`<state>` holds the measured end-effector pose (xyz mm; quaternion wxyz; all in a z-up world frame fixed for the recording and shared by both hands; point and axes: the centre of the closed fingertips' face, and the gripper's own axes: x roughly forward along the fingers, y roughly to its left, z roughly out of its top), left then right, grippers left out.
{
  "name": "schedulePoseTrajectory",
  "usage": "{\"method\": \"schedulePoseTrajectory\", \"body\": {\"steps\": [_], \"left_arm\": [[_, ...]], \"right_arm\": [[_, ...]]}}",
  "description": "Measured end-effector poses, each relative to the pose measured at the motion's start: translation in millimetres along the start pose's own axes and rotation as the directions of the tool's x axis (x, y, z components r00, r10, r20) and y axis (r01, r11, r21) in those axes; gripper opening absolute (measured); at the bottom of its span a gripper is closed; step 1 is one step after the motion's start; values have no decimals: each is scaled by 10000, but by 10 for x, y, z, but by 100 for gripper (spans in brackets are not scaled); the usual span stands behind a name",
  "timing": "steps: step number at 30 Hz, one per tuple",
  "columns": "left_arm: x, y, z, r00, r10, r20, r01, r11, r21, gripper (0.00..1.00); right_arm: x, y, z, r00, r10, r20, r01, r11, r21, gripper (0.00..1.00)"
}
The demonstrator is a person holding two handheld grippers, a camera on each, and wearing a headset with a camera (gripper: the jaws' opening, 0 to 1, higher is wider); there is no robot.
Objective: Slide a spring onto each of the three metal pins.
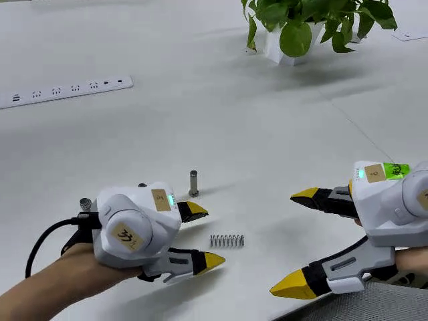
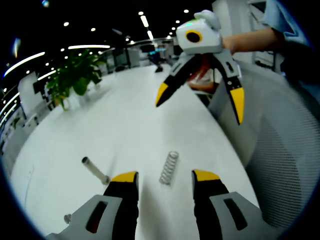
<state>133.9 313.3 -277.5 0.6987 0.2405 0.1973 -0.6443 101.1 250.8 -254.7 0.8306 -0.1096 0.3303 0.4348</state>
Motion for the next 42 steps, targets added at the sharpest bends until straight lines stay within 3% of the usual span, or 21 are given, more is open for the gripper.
{"method": "schedulePoseTrajectory", "body": {"steps": [6, 17, 20, 30, 42], "left_arm": [[68, 9, -24, 9987, -351, -372, 366, 9986, 395, 29], [150, 26, -107, 9893, -780, -1233, 860, 9944, 614, 21], [157, 13, -154, 9847, -803, -1544, 921, 9933, 705, 20], [165, -35, -157, 9765, -1135, -1832, 1253, 9906, 544, 13], [186, -37, -147, 9577, -1457, -2483, 1672, 9836, 677, 13]], "right_arm": [[-5, 27, -29, 10000, 6, 0, -6, 10000, 69, 96], [-12, 60, 7, 9998, 2, 197, -6, 9998, 210, 95], [-22, 47, 26, 9998, -35, 198, 32, 9999, 123, 95], [-20, 76, -31, 10000, -19, -56, 19, 10000, -36, 95], [-33, 106, -74, 9997, 57, -242, -60, 9999, -124, 95]]}}
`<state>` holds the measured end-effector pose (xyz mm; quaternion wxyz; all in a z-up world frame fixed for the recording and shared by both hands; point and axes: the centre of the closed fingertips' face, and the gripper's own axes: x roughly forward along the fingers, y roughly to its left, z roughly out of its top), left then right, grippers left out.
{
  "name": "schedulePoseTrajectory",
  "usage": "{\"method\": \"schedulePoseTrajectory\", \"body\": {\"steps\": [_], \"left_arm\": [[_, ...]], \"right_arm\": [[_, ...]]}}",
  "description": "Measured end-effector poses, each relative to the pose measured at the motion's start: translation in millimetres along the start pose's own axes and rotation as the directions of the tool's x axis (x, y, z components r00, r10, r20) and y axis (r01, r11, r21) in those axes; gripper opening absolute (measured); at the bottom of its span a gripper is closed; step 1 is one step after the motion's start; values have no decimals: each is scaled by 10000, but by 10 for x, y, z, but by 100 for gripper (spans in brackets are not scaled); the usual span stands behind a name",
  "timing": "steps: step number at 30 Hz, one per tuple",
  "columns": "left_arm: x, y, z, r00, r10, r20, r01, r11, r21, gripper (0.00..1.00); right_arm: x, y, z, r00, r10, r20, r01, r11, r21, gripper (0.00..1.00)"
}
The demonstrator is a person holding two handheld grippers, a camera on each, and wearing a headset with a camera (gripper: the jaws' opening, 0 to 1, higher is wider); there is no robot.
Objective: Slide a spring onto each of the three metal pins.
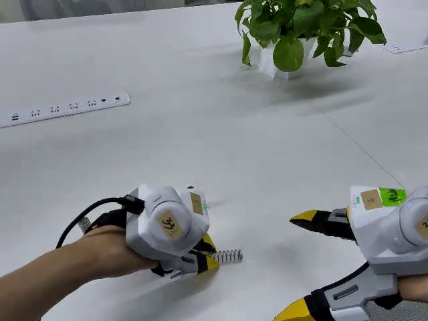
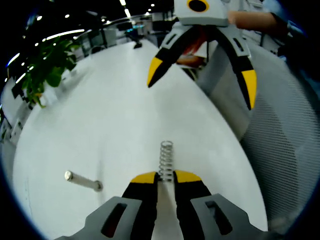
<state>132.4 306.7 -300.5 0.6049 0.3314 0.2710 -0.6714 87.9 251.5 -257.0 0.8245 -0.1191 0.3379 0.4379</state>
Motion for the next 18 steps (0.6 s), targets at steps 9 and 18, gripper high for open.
{"method": "schedulePoseTrajectory", "body": {"steps": [9, 18], "left_arm": [[3, 28, -10, 9998, 44, -208, -58, 9978, -659, 10], [-21, 23, -31, 9989, 372, 285, -313, 9823, -1847, 10]], "right_arm": [[32, 24, 29, 10000, 61, 36, -61, 10000, -40, 95], [63, 55, 29, 9999, 120, 102, -120, 9999, 46, 94]]}}
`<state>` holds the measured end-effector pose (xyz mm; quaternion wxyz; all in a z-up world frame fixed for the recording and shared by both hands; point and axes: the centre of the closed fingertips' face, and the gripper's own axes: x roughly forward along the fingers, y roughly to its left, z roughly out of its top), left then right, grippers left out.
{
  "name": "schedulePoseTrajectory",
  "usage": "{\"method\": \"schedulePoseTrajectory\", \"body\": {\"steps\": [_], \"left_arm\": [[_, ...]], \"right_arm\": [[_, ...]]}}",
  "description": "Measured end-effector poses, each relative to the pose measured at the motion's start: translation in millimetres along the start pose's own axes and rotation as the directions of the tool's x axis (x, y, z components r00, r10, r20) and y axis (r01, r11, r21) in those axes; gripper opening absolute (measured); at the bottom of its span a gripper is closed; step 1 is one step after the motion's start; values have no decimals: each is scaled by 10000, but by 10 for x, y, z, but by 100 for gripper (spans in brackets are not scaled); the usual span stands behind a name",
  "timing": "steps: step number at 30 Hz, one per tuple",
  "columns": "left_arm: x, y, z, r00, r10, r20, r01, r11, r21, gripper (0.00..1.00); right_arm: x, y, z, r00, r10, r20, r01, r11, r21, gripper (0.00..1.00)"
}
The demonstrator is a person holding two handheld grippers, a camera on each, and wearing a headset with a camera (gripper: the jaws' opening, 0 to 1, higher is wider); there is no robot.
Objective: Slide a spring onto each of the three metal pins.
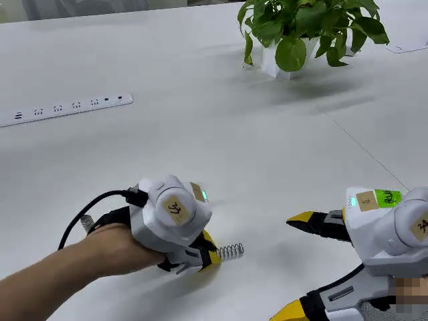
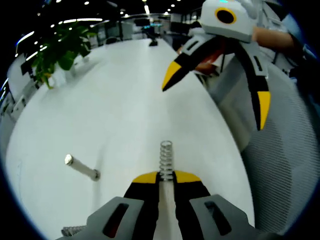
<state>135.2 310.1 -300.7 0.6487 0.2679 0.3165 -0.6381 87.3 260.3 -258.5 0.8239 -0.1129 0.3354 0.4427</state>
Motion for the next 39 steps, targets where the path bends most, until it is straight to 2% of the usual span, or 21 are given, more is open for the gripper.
{"method": "schedulePoseTrajectory", "body": {"steps": [3, 10, 13, 16, 19, 25, 26, 28, 33, 39], "left_arm": [[-24, -20, -32, 9997, 88, 227, -83, 9998, -204, 10], [-136, -70, -131, 9982, 397, 443, -377, 9983, -440, 10], [-223, -76, -123, 9942, 639, 860, -581, 9960, -680, 10], [-304, -86, -129, 9908, 773, 1111, -666, 9931, -967, 10], [-376, -108, -144, 9861, 945, 1367, -785, 9899, -1178, 10], [-573, -159, -137, 9729, 1373, 1861, -1164, 9861, -1186, 10], [-628, -153, -125, 9673, 1552, 2006, -1342, 9843, -1142, 10], [-702, -161, -109, 9626, 1658, 2143, -1438, 9829, -1146, 10], [-918, -186, -67, 9484, 2022, 2442, -1809, 9777, -1069, 10], [-1042, -225, -59, 9388, 2298, 2565, -2122, 9726, -948, 10]], "right_arm": [[1, -2, 16, 10000, -18, 90, 17, 10000, 56, 94], [28, 15, 70, 9996, 96, 280, -99, 9999, 124, 92], [58, 29, 117, 9992, 167, 371, -171, 9998, 87, 92], [83, 39, 181, 9984, 240, 506, -245, 9997, 91, 92], [116, 52, 241, 9975, 314, 639, -321, 9994, 97, 92], [159, 104, 385, 9939, 608, 924, -615, 9981, 40, 91], [167, 117, 423, 9926, 703, 989, -708, 9975, 14, 90], [182, 132, 472, 9912, 822, 1033, -821, 9966, -52, 89], [262, 222, 639, 9839, 1494, 981, -1448, 9881, -528, 84], [330, 289, 841, 9735, 2078, 955, -1967, 9739, -1135, 77]]}}
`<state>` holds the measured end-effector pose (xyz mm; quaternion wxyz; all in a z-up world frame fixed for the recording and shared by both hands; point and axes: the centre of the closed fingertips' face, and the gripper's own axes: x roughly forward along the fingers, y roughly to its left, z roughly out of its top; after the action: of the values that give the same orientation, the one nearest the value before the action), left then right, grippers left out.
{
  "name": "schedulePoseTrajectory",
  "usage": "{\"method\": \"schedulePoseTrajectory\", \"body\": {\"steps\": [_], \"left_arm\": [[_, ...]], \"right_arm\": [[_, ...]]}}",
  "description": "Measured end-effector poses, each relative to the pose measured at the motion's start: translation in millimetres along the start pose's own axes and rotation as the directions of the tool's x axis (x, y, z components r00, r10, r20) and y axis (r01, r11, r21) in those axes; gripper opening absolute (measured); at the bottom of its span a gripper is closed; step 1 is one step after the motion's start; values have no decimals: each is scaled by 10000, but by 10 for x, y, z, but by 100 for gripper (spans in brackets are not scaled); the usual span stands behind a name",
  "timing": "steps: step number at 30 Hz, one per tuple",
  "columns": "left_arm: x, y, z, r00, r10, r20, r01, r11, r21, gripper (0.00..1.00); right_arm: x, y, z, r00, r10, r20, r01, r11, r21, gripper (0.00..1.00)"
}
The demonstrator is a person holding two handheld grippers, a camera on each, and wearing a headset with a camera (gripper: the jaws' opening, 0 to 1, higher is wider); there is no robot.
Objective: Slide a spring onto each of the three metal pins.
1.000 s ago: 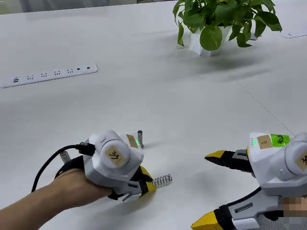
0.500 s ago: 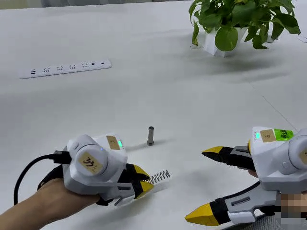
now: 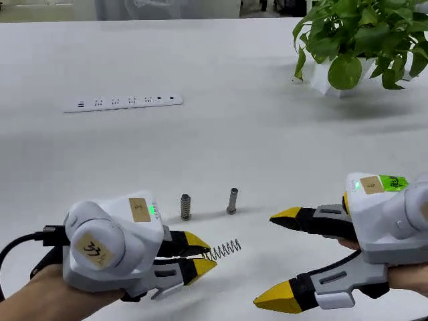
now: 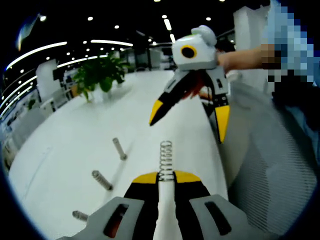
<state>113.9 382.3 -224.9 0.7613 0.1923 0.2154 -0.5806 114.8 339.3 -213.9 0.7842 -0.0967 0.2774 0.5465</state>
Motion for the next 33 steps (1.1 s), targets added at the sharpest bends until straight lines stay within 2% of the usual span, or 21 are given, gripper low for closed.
{"method": "schedulePoseTrajectory", "body": {"steps": [3, 7, 11, 15, 26, 33], "left_arm": [[-28, -14, -6, 10000, 58, 5, -58, 9999, 105, 10], [-70, -51, -27, 10000, 51, 69, -53, 9995, 306, 10], [-100, -66, -28, 9998, 52, 205, -58, 9995, 325, 10], [-113, -70, -41, 9997, 52, 253, -60, 9994, 326, 10], [-85, -124, -31, 9992, -152, 368, 136, 9989, 447, 10], [-78, -149, -17, 9984, -321, 468, 297, 9982, 514, 10]], "right_arm": [[36, 32, 95, 9992, 388, 83, -387, 9992, -139, 70], [63, 65, 164, 9967, 794, -178, -804, 9947, -645, 60], [72, 121, 191, 9924, 1184, -331, -1212, 9873, -1024, 42], [97, 171, 210, 9885, 1456, -408, -1494, 9822, -1138, 30], [159, 249, 146, 9775, 1975, -743, -2053, 9715, -1188, 18], [177, 258, 129, 9744, 2081, -853, -2177, 9679, -1254, 14]]}}
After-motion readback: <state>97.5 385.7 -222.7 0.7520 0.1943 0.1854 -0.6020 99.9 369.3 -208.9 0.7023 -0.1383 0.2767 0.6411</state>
